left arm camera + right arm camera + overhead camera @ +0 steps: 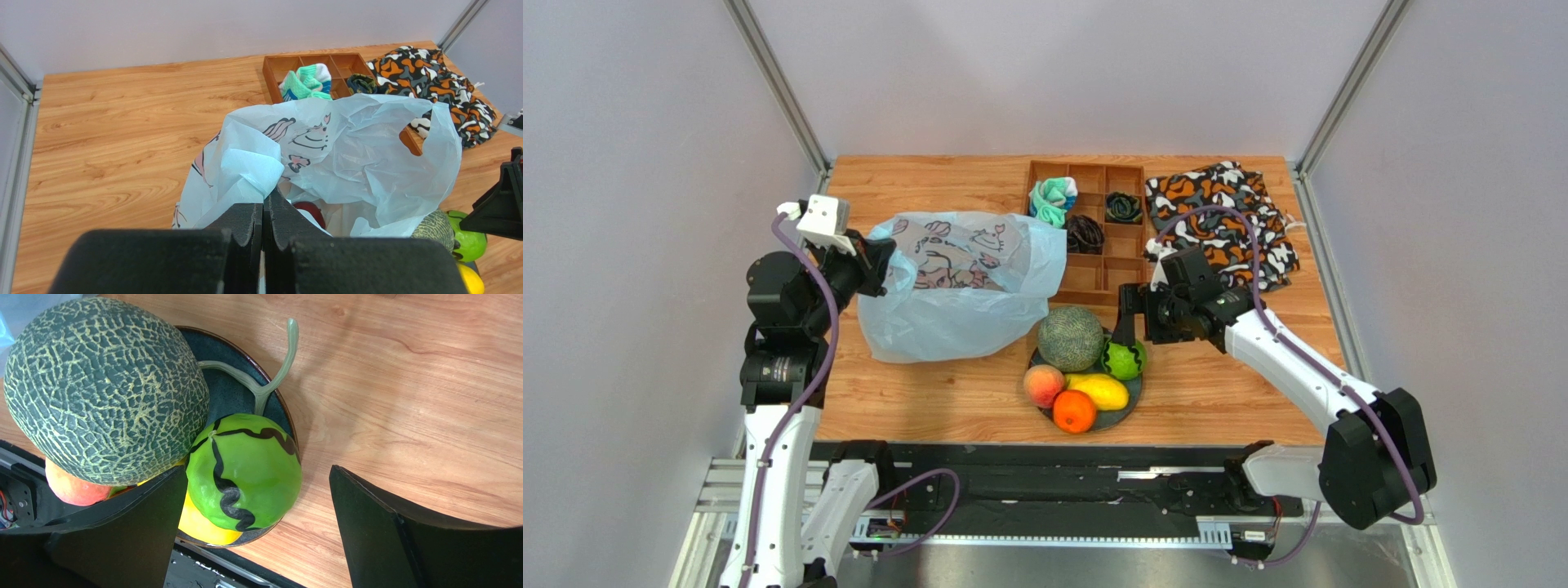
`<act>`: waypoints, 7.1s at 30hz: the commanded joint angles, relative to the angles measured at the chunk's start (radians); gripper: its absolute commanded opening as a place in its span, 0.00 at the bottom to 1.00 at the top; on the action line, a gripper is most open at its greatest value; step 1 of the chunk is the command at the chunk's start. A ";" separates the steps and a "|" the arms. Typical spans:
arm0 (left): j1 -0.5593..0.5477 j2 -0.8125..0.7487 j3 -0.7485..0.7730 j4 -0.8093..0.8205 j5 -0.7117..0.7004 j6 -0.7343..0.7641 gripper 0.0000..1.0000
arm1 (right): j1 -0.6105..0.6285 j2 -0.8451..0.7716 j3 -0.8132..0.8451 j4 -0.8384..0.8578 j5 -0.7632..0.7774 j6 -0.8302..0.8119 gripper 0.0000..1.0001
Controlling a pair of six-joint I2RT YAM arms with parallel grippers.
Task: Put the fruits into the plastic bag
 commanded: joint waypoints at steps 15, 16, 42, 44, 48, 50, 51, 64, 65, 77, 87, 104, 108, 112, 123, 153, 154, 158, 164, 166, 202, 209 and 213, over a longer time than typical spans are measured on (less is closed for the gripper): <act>-0.001 -0.004 0.011 0.013 0.017 -0.005 0.00 | 0.032 0.005 -0.056 0.064 -0.042 0.020 0.94; -0.001 -0.003 0.011 0.015 0.015 -0.005 0.00 | 0.032 0.006 -0.059 0.073 -0.045 0.021 0.94; -0.002 -0.004 0.009 0.018 0.021 -0.009 0.00 | 0.032 -0.035 -0.098 0.059 -0.007 0.037 0.59; -0.001 -0.004 0.009 0.018 0.021 -0.009 0.00 | 0.032 -0.053 -0.095 0.050 0.030 0.037 0.54; -0.001 -0.006 0.008 0.018 0.021 -0.009 0.00 | 0.032 -0.115 -0.076 0.012 0.081 0.028 0.50; -0.001 -0.004 0.008 0.019 0.021 -0.009 0.00 | 0.032 -0.154 -0.052 -0.001 0.096 0.025 0.48; -0.001 -0.004 0.008 0.019 0.021 -0.009 0.00 | 0.034 -0.165 -0.042 -0.011 0.104 0.021 0.47; -0.002 -0.004 0.009 0.018 0.021 -0.011 0.00 | 0.058 -0.254 0.158 0.108 0.271 -0.020 0.36; -0.001 -0.004 0.009 0.021 0.023 -0.012 0.00 | 0.089 -0.254 0.175 0.157 0.280 -0.038 0.36; -0.001 -0.003 0.011 0.016 0.012 -0.011 0.00 | 0.374 0.066 0.520 0.429 0.145 -0.069 0.35; -0.002 -0.010 0.013 0.013 0.014 -0.011 0.00 | 0.414 0.397 0.724 0.430 0.026 -0.011 0.34; -0.001 -0.006 0.013 0.010 0.012 -0.009 0.00 | 0.472 0.781 0.942 0.228 0.142 -0.060 0.35; -0.001 -0.007 0.014 0.010 0.012 -0.009 0.00 | 0.463 0.812 0.947 0.185 0.229 -0.072 0.39; -0.001 -0.009 0.014 0.010 0.012 -0.009 0.00 | 0.439 0.827 0.930 0.171 0.256 -0.061 0.41; -0.001 -0.007 0.013 0.010 0.012 -0.009 0.00 | 0.411 0.843 0.929 0.160 0.199 -0.058 0.64; -0.001 -0.010 0.013 0.012 0.014 -0.013 0.00 | 0.411 0.606 0.861 0.340 -0.206 -0.022 0.94; -0.002 -0.010 0.013 0.012 0.012 -0.013 0.00 | 0.413 0.567 0.854 0.352 -0.217 -0.020 0.94; -0.005 -0.010 0.013 0.013 0.014 -0.013 0.00 | 0.413 0.481 0.821 0.401 -0.250 -0.017 0.93; -0.007 -0.010 0.011 0.012 0.014 -0.014 0.00 | 0.370 0.296 0.746 0.413 -0.224 -0.021 0.92; -0.007 -0.012 0.011 0.012 0.014 -0.014 0.00 | 0.347 0.228 0.706 0.418 -0.208 -0.031 0.91; -0.010 -0.001 0.008 0.016 0.017 -0.020 0.00 | -0.213 0.124 -0.105 0.455 -0.284 0.069 0.67; -0.010 0.002 0.008 0.016 0.017 -0.020 0.00 | -0.200 0.197 -0.119 0.515 -0.281 0.083 0.61; -0.010 0.005 0.009 0.016 0.015 -0.020 0.00 | -0.178 0.220 -0.124 0.535 -0.258 0.087 0.57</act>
